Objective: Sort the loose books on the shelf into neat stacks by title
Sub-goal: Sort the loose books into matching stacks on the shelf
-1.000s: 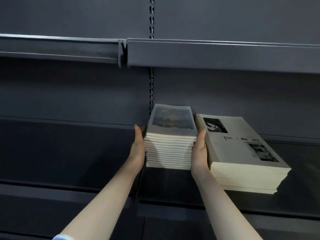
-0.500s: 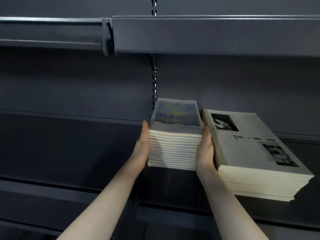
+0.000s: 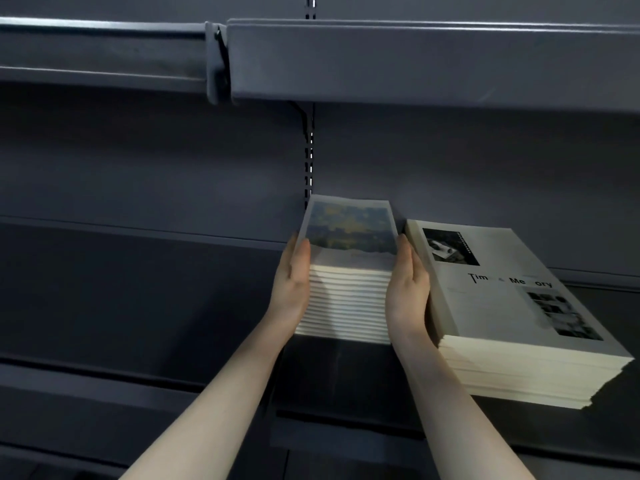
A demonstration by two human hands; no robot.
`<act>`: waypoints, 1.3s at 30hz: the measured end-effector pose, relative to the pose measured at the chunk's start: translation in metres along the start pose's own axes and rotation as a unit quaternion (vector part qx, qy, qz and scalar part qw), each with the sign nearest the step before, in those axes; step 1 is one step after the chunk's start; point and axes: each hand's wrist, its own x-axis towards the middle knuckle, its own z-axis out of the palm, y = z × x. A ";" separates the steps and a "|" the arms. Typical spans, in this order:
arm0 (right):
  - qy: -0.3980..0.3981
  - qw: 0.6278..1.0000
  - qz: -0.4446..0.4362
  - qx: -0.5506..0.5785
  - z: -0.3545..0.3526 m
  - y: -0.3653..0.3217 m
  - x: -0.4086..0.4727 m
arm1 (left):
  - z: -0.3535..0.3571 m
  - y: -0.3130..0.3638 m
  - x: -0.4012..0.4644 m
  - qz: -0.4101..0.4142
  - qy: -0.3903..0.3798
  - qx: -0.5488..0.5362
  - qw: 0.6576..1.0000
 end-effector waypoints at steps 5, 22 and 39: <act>0.012 1.000 0.001 0.005 0.003 0.002 -0.001 | -0.003 -0.002 0.003 0.043 -0.024 0.051 0.997; 0.017 0.989 0.131 0.072 -0.016 -0.002 -0.033 | -0.018 -0.032 0.002 -0.149 -0.048 -0.175 0.972; 0.097 0.958 0.206 0.176 -0.012 0.002 -0.032 | -0.015 -0.042 0.009 -0.235 -0.040 -0.267 0.934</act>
